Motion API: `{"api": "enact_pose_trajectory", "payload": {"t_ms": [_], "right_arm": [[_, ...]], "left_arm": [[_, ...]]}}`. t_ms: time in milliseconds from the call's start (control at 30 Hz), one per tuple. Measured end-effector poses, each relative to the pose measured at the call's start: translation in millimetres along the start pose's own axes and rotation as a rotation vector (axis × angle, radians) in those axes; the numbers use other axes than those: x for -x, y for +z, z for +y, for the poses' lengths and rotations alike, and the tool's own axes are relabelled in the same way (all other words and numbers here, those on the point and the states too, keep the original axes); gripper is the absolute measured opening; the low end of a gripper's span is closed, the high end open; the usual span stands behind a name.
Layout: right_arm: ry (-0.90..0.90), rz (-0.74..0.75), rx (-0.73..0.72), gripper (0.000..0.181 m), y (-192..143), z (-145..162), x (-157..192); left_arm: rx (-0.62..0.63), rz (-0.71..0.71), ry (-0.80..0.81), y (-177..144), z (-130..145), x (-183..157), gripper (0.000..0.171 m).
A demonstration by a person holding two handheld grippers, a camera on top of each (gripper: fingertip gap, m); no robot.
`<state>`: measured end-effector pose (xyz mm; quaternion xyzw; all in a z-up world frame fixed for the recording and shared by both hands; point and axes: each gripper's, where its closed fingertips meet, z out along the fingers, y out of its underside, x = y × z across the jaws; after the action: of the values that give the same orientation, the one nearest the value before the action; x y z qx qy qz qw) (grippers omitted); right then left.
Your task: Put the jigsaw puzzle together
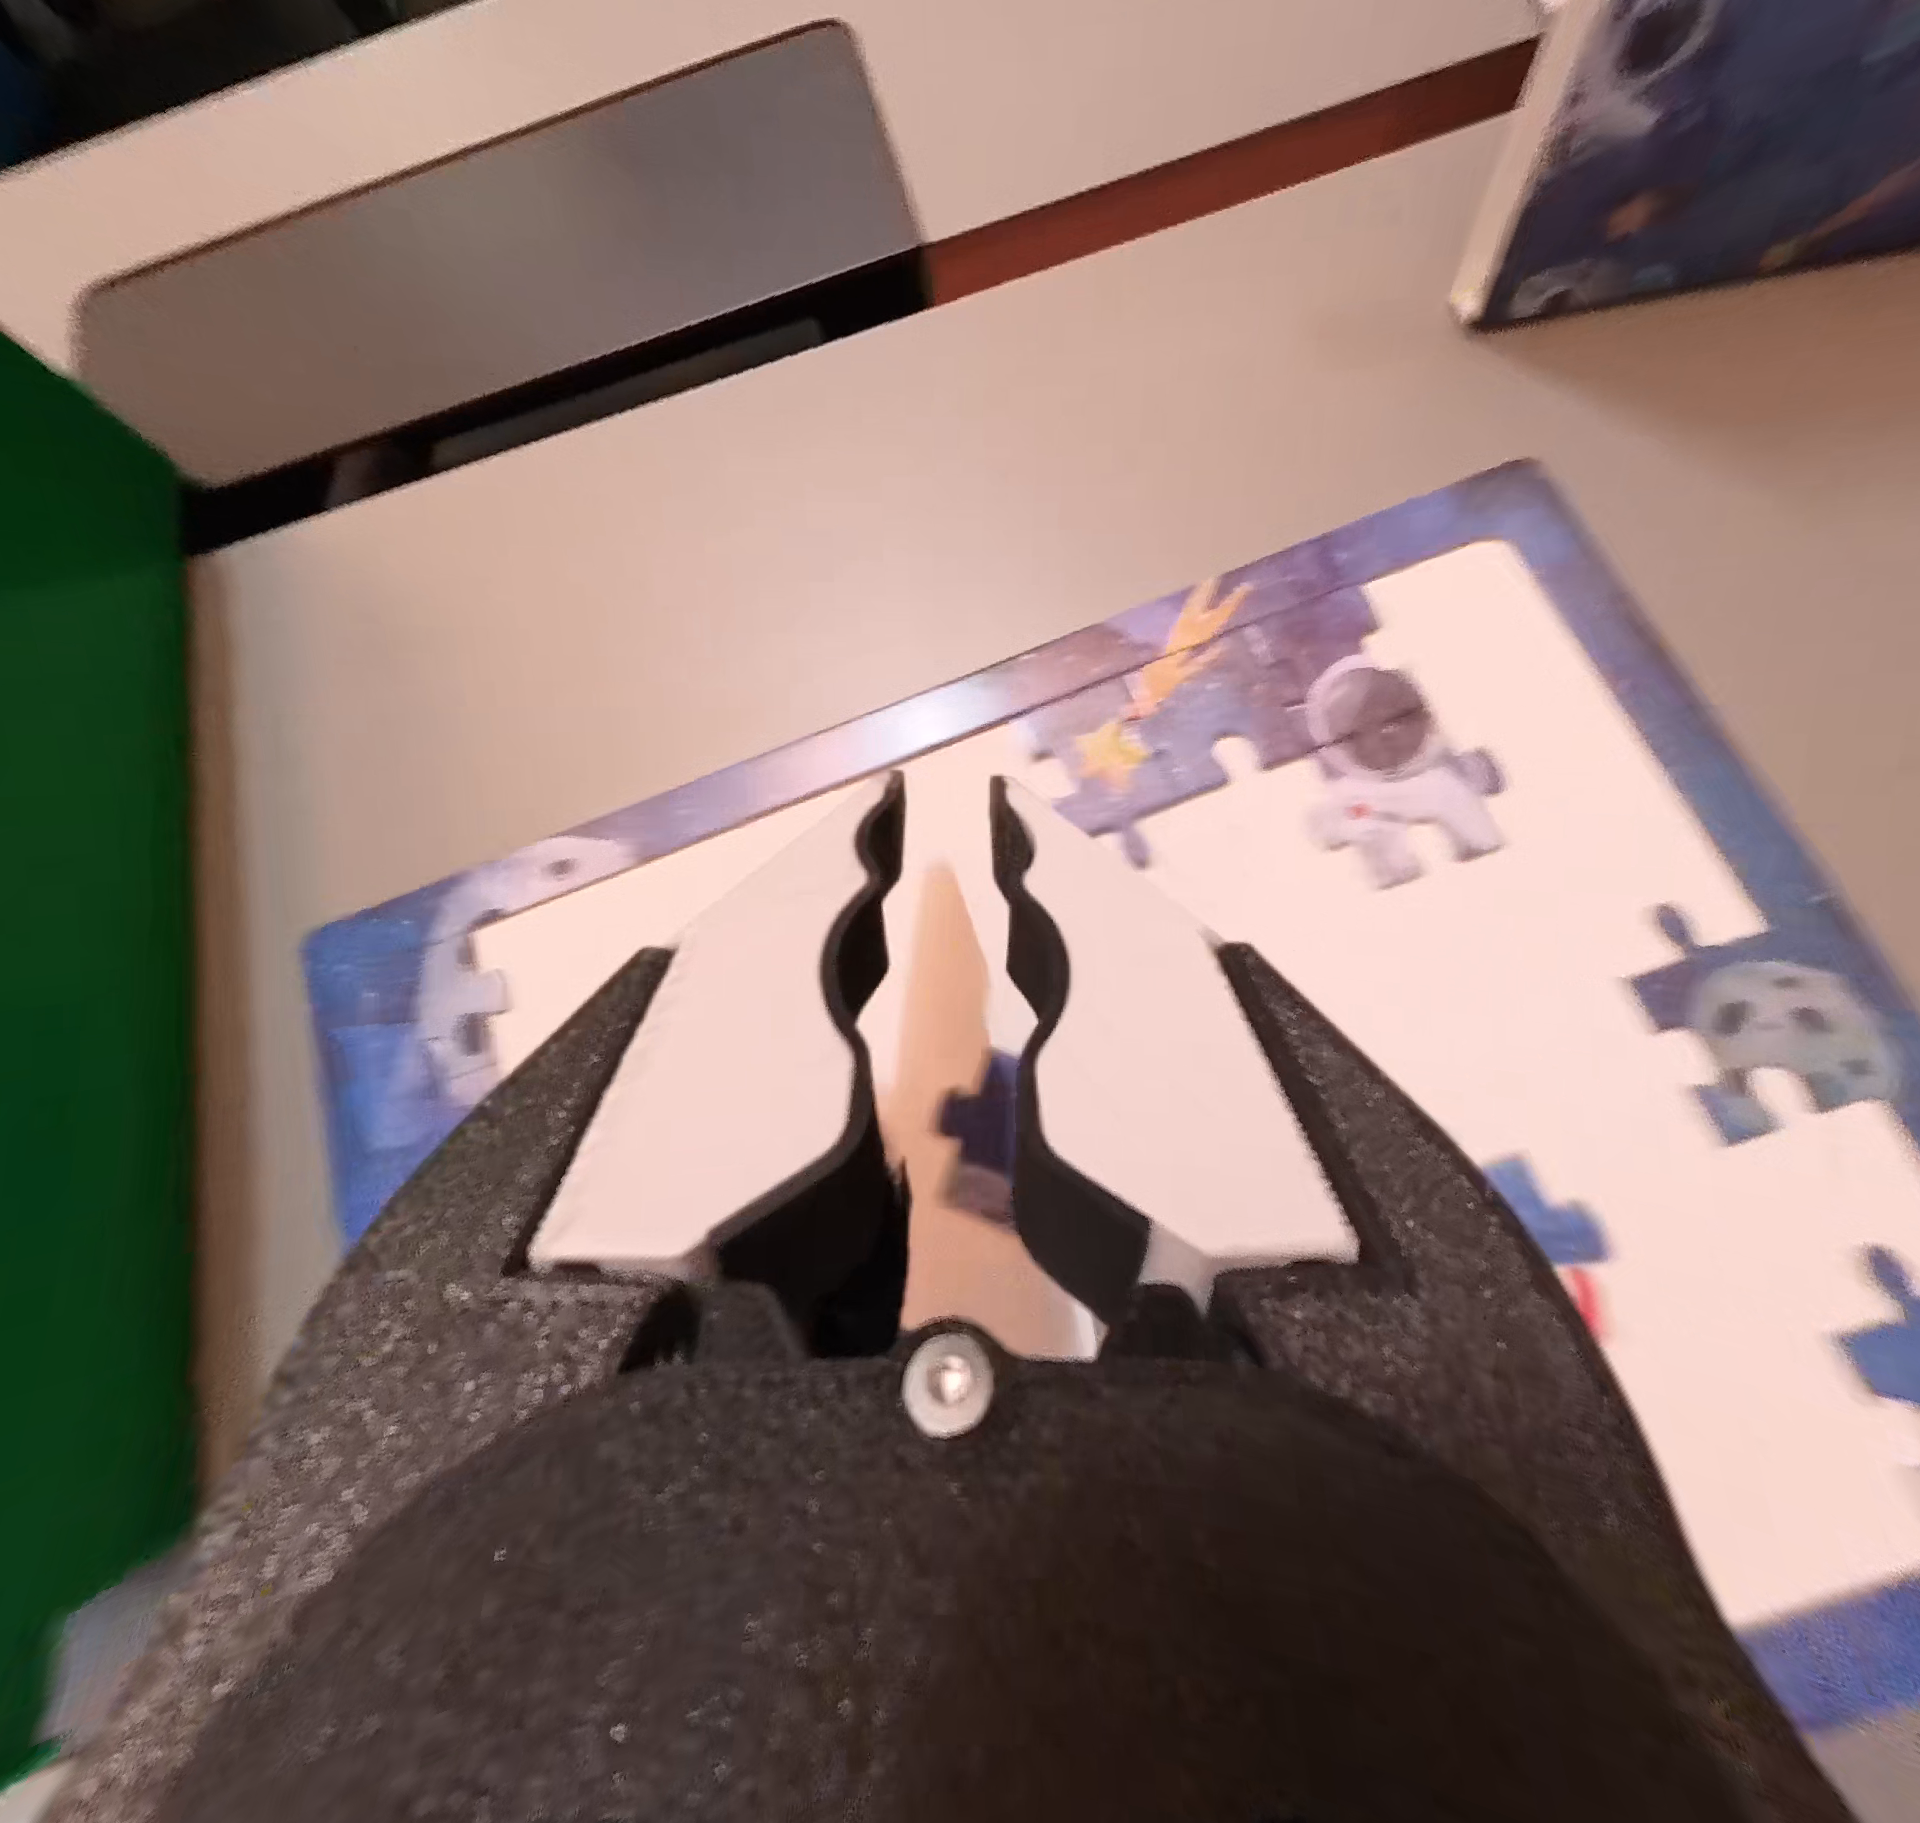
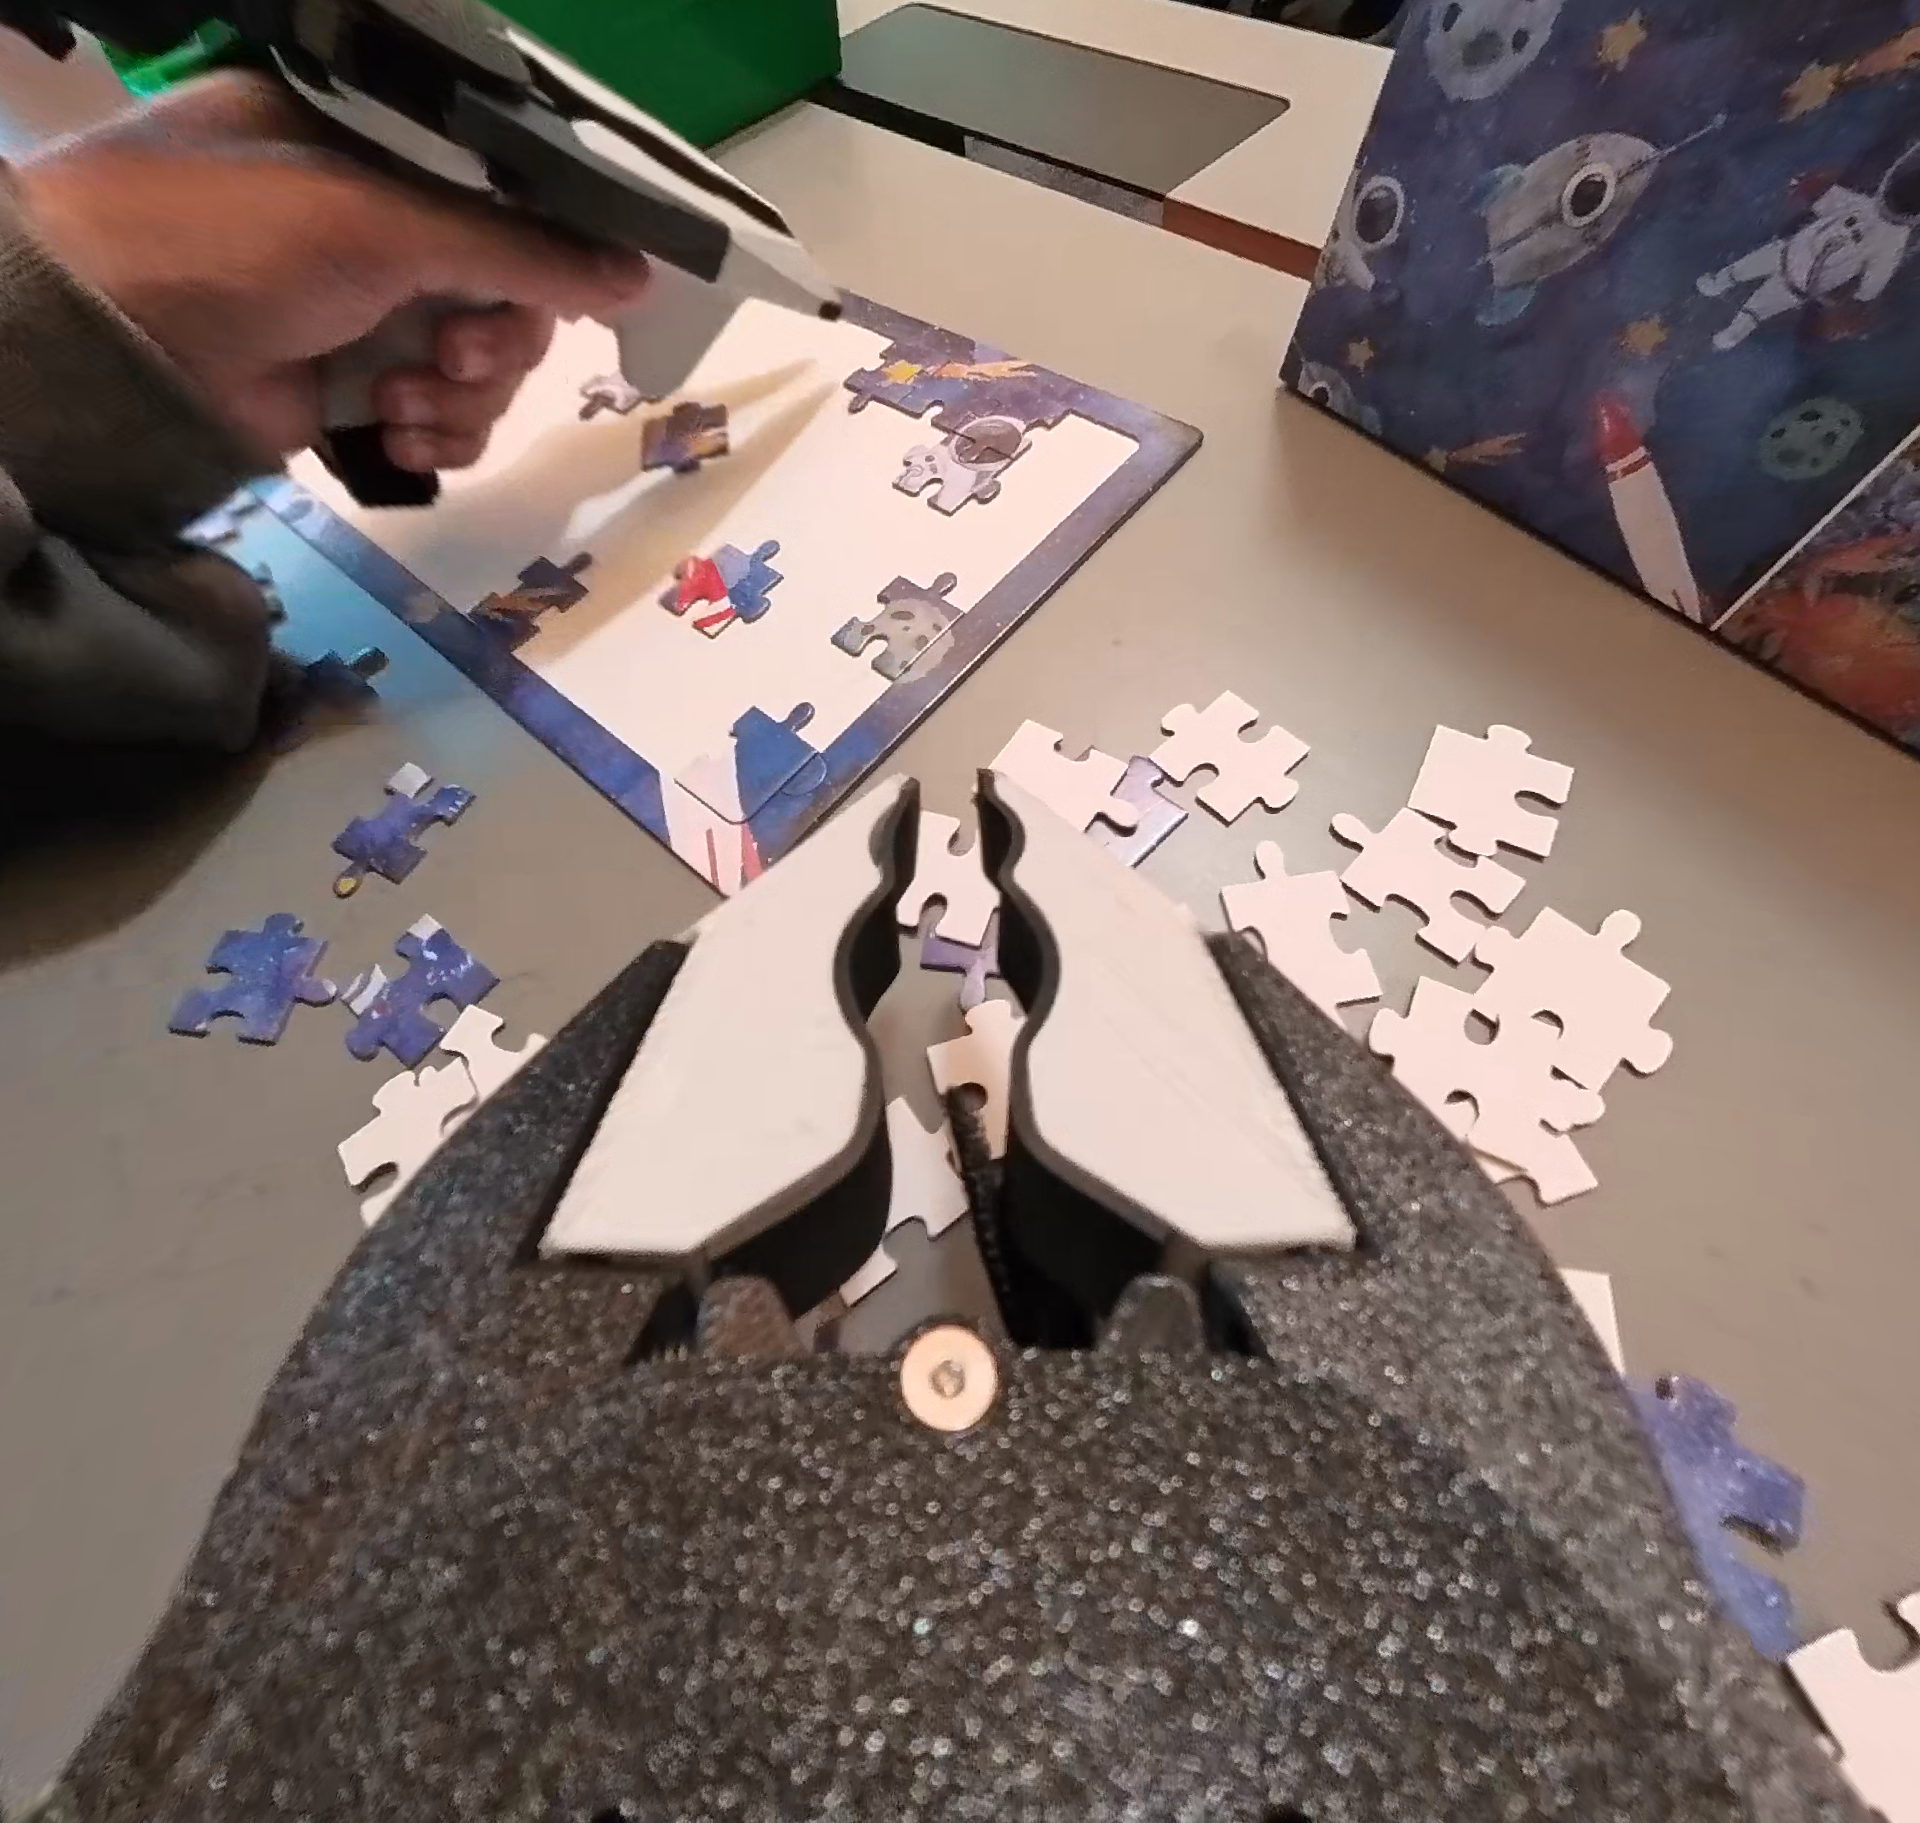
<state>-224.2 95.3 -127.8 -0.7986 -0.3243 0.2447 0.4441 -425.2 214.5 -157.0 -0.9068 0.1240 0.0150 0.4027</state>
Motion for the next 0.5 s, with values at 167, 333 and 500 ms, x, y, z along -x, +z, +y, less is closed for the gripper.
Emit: {"api": "enact_pose_trajectory", "payload": {"t_ms": [167,333,500], "right_arm": [[-0.067,0.008,-0.008,0.011,5,-5,6],[-0.105,0.008,-0.053,0.012,4,-15,13],[0.002,-0.043,-0.089,0.016,8,-30,16]], "left_arm": [[-0.041,0.040,-0.171,-8,7,29,0.015],[-0.083,0.151,-0.278,-15,4,23,0.015],[-0.072,0.119,-0.239,-17,6,33,0.018]]}}
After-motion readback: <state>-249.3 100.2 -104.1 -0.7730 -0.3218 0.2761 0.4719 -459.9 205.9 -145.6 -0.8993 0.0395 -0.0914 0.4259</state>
